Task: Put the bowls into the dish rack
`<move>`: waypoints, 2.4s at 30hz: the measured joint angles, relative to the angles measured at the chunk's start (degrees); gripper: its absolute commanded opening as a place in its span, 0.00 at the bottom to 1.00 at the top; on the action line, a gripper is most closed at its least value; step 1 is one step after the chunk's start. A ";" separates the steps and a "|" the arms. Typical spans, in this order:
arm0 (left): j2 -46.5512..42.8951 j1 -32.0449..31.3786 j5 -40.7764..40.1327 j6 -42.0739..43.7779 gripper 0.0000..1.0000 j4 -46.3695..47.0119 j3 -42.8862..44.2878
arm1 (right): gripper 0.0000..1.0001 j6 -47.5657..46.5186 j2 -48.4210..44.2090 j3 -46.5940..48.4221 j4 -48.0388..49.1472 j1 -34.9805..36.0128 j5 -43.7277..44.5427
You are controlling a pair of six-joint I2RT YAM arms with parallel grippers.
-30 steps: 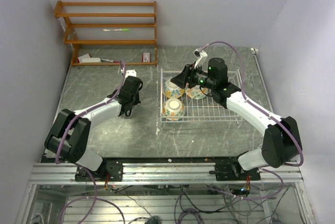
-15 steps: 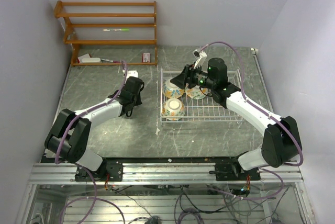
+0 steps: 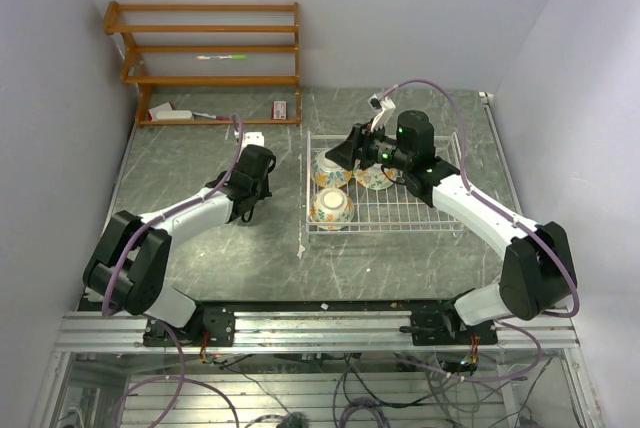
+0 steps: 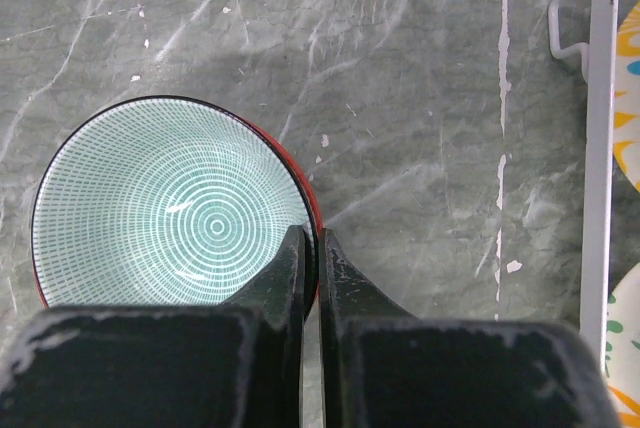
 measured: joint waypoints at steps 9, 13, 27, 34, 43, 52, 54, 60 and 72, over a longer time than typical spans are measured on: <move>-2.08 -0.07 -0.24 0.02 0.07 -0.96 0.00 | 0.54 0.00 0.00 0.00 0.00 0.00 0.00; -6.10 -0.07 -1.99 0.00 0.07 -4.13 0.24 | 0.54 0.17 -0.02 0.00 0.11 0.00 -0.28; -19.54 -0.07 -1.88 -0.90 0.07 -7.39 2.60 | 0.55 2.05 -13.20 -0.57 -4.28 -0.11 9.25; -24.06 -0.42 9.53 -6.12 0.07 -3.04 4.63 | 0.55 1.46 -20.61 1.77 -12.50 -0.61 18.36; -18.97 -9.38 21.00 -13.60 0.07 10.12 10.05 | 0.55 0.42 -28.13 3.56 -23.98 -3.54 28.83; -2.80 -21.88 25.05 -17.86 0.07 22.82 12.26 | 0.69 -0.59 -32.37 8.98 -30.58 -4.13 35.69; 0.70 -23.47 25.90 -19.37 0.07 26.60 12.72 | 0.77 -0.94 -33.05 10.51 -32.04 -4.17 37.11; 12.57 -25.94 29.70 -25.83 0.07 41.53 15.52 | 0.80 -1.62 -35.04 12.33 -34.36 -4.20 38.66; 29.79 -26.67 34.49 -35.28 0.07 55.78 23.78 | 1.00 -2.45 -35.56 11.65 -36.46 -4.22 38.12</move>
